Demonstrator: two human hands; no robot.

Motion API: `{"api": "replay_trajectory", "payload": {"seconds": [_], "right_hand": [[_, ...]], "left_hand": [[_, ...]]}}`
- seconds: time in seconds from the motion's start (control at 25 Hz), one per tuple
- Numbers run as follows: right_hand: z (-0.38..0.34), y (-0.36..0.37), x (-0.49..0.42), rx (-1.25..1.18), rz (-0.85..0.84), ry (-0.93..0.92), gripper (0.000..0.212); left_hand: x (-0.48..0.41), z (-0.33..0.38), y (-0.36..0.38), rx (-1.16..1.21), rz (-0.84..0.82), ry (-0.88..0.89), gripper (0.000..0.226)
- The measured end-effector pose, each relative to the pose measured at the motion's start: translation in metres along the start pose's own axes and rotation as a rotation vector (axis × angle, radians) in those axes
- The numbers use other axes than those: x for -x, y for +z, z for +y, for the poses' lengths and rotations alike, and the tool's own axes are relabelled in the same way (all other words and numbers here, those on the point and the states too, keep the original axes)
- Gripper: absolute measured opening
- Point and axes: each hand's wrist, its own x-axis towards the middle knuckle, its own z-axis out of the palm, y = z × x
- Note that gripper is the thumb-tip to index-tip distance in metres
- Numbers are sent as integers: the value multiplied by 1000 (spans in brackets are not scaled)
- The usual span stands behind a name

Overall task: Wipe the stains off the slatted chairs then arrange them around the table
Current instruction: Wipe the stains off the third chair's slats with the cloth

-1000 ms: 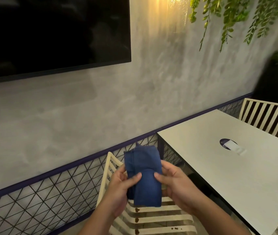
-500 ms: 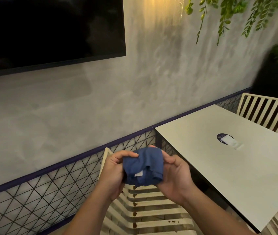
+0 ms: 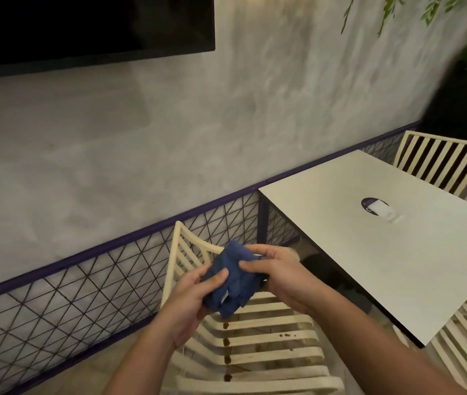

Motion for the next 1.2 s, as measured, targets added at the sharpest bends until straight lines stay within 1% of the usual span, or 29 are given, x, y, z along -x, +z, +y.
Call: {"api": "replay_trajectory", "payload": {"seconds": [0.08, 0.12, 0.16, 0.2, 0.24, 0.28, 0.4, 0.44, 0.52, 0.6, 0.68, 0.72, 0.8, 0.92, 1.08, 1.2], "right_hand": [[19, 5, -5, -253, 118, 69, 35], [33, 10, -6, -454, 139, 130, 43], [45, 19, -3, -642, 129, 197, 53], [57, 28, -1, -768, 106, 250, 61], [68, 36, 4, -821, 77, 272, 66], [76, 41, 6, -819, 59, 268, 65], [89, 43, 6, -700, 70, 245, 36], [94, 38, 2, -628, 94, 228, 33], [106, 25, -5, -459, 146, 184, 39], [121, 6, -10, -282, 202, 189, 40], [147, -25, -12, -131, 266, 226, 36], [163, -43, -11, -97, 281, 231, 33], [194, -76, -5, -136, 325, 241, 30], [223, -118, 6, -259, 446, 309, 27], [250, -175, -2, -190, 545, 449, 31], [262, -206, -19, -193, 584, 512, 30]], "left_hand": [[-1, -9, 1, 29, 74, 54, 39], [-2, -13, 3, 45, 117, 84, 39], [-4, -19, 5, 53, 158, 108, 41], [-5, -25, 8, 44, 183, 119, 43], [-6, -32, 11, 20, 189, 119, 46], [-7, -39, 12, -16, 186, 106, 47], [-10, -52, -1, -116, 210, 99, 37], [-13, -57, -8, -173, 207, 105, 33], [-21, -69, -18, -357, 189, 95, 25], [-29, -84, -28, -518, 221, 59, 19], [-39, -104, -39, -573, 273, 11, 15], [-44, -114, -45, -573, 287, -23, 13], [-49, -133, -53, -569, 293, -88, 10], [-56, -146, -55, -580, 301, -135, 10], [-71, -165, -51, -576, 336, -190, 11], [-86, -193, -48, -666, 306, -256, 14]]}}
